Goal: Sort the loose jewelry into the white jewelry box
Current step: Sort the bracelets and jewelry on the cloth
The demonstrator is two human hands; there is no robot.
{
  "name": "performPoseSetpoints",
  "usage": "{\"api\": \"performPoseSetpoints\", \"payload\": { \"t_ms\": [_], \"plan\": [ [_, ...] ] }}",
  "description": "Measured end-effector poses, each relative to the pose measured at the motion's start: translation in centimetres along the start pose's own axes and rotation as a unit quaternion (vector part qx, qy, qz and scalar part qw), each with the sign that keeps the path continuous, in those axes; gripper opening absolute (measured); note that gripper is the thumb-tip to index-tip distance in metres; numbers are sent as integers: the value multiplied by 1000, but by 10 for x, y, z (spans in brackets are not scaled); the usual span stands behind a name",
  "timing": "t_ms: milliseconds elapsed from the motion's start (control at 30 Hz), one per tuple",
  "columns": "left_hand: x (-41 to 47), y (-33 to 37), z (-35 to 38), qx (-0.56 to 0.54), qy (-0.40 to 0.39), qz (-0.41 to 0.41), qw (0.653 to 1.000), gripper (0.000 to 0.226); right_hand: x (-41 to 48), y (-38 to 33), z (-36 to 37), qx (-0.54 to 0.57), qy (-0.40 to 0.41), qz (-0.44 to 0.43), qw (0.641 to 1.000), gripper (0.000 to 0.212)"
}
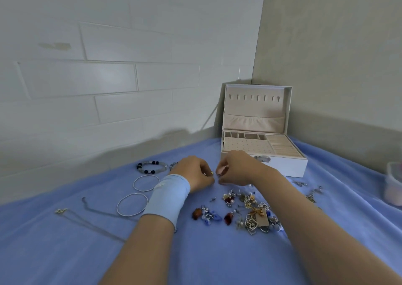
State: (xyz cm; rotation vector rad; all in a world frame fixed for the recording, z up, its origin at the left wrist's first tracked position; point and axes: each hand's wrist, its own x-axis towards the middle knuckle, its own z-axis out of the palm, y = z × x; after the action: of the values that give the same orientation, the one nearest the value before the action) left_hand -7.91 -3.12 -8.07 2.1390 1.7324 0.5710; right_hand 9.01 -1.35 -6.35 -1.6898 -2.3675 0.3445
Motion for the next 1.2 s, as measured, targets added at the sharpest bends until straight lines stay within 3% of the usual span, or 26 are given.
{"api": "performPoseSetpoints", "payload": {
  "t_ms": [167,333,433,567,667,767,900,1067,1200],
  "plan": [
    [0,-3,1,15,-13,7,1000,13,1,-2,1,5,60,-8,998,17],
    [-1,-3,2,20,-11,15,1000,19,-7,2,-5,48,55,-13,997,19],
    [-2,-3,0,-6,-5,9,1000,14,-21,6,-20,93,64,-25,993,8],
    [-8,8,-4,-42,13,45,998,8,-51,11,-39,91,-72,-7,993,22],
    [-15,24,0,-77,2,72,994,4,-68,15,-51,29,-174,50,983,32],
    [-20,32,6,-132,-30,81,987,11,-71,16,-53,-11,-206,70,976,34],
    [-23,35,5,-189,-48,76,978,12,-73,16,-52,11,-201,60,978,15],
    [-25,37,-1,-267,-89,58,958,10,-68,20,-50,182,-125,-1,975,6],
    [-25,33,-8,-372,-73,20,925,16,-60,13,-38,336,-34,-23,941,6]
  ]
}}
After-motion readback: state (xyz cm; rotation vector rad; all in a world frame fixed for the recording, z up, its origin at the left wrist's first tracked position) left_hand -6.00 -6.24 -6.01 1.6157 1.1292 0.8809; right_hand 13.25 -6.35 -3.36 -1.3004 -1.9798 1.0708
